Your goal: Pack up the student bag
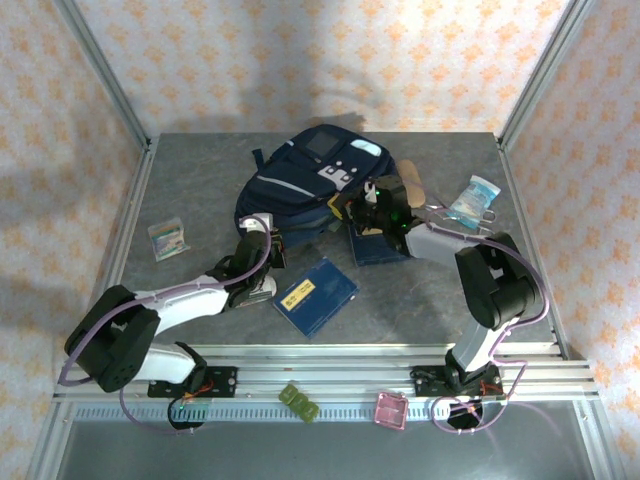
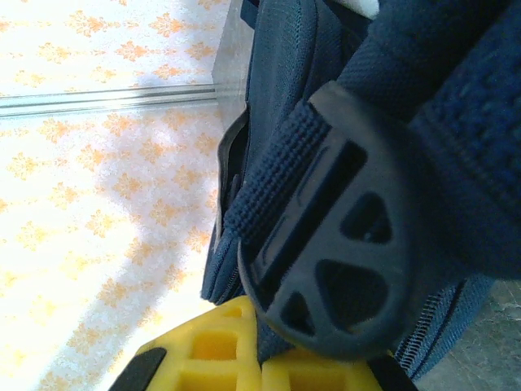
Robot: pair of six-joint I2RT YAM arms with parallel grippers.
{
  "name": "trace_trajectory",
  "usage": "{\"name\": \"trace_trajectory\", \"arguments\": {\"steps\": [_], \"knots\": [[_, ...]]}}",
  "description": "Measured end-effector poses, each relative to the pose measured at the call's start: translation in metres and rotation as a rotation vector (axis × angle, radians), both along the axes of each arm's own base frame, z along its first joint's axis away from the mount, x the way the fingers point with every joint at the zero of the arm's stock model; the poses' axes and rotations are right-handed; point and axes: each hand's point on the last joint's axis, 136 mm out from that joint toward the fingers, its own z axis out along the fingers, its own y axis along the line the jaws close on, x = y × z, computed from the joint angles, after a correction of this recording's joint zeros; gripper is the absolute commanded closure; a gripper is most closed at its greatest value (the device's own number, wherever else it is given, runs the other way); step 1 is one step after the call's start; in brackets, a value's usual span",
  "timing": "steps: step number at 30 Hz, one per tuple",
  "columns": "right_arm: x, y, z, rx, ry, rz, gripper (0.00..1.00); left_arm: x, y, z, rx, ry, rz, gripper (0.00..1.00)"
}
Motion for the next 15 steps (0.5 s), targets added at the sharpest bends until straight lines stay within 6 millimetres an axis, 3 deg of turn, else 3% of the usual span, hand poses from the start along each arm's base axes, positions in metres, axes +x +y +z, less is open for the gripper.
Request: {"name": "trace_trajectory", "arguments": {"steps": [6,12,15], "knots": [[0.002,-0.005,-0.003,-0.012,0.0,0.001,1.0,0.001,0.009,-0.007,0.059,0.042,0.015,1.0],[0.011,-0.036,-0.001,-0.033,-0.004,-0.05,1.0,0.013,0.048,-0.016,0.091,0.088,0.121,1.0],[0.013,-0.045,0.005,-0.042,-0.021,-0.062,1.0,0.014,0.05,-0.015,0.099,0.094,0.122,1.0]]}}
